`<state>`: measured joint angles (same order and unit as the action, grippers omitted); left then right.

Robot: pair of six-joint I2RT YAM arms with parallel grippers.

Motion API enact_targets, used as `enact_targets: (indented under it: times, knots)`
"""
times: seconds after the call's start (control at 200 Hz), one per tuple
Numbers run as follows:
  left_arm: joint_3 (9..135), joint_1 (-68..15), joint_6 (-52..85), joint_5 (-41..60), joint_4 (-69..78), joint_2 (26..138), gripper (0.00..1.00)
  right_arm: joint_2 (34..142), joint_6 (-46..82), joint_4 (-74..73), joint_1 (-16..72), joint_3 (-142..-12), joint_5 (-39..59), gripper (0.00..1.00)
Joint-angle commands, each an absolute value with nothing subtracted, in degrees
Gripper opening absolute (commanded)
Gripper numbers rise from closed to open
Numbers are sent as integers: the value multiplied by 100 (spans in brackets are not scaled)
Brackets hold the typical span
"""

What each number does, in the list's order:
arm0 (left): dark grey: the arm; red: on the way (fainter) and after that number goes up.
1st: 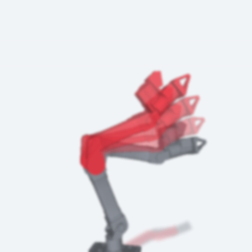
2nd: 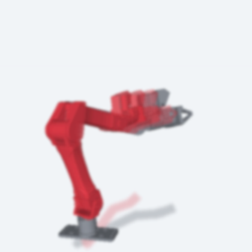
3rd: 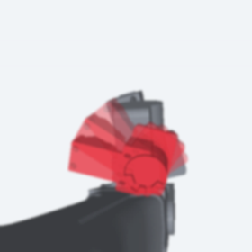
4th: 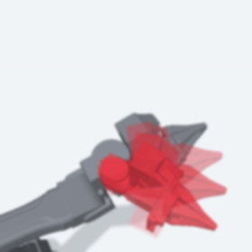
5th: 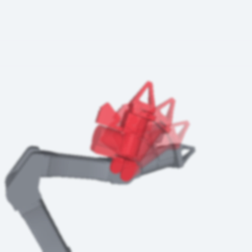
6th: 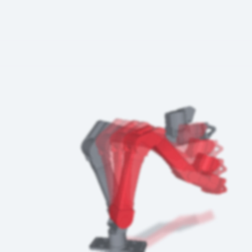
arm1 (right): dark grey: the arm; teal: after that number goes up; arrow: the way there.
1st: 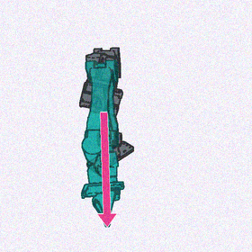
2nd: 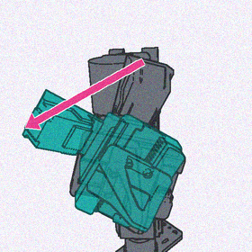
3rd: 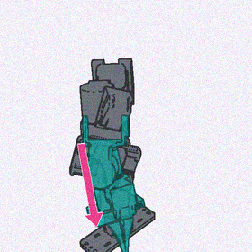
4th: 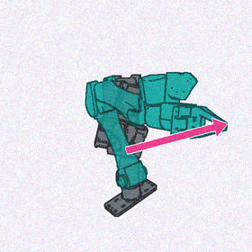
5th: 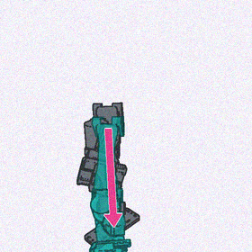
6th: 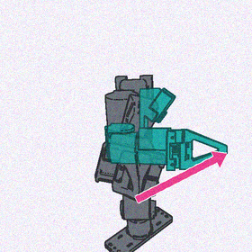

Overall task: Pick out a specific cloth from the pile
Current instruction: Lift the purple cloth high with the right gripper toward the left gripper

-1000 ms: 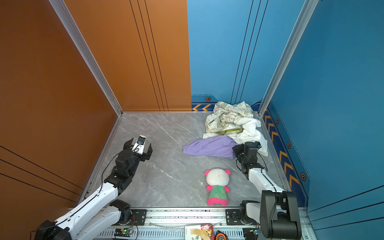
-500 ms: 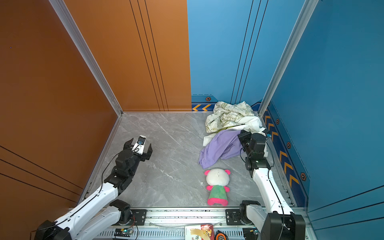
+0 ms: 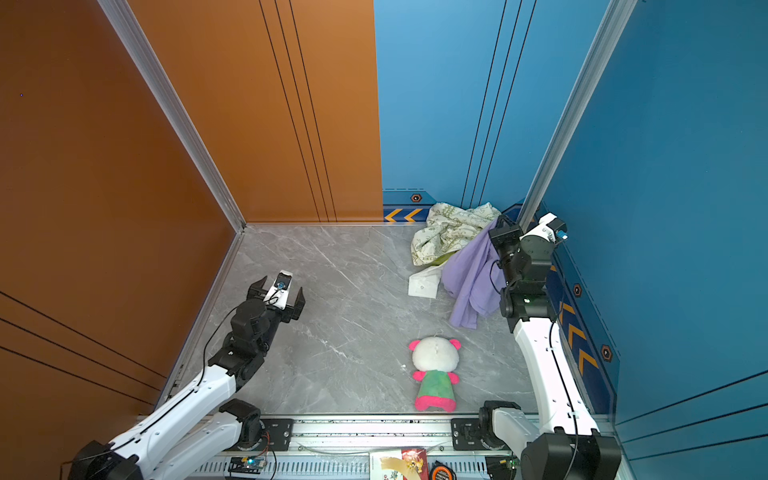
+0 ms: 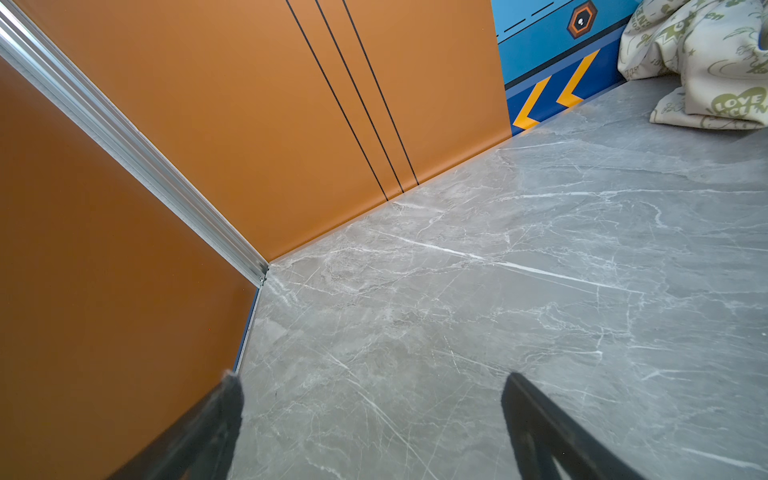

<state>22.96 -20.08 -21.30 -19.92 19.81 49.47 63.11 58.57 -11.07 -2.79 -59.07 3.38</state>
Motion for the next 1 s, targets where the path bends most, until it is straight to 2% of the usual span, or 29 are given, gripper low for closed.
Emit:
enact_targets:
  times: [0.0,0.435,0.826,0.996]
  knots:
    - [2327,-2074,-2195,-1987,1969,4867,98,6417,5497,-1499,-98,-6450,500,0]
    - [2320,-2074,-2206,-1999,1969,4843,98,7160,3933,-1284,1533,-7950,381,0]
    - [2316,-2084,-2231,-2026,1969,4819,98,8523,3143,-1017,2863,-9891,429,0]
    - [2318,-2091,-2241,-2029,1969,4807,98,9245,2795,-458,3469,-10797,638,0]
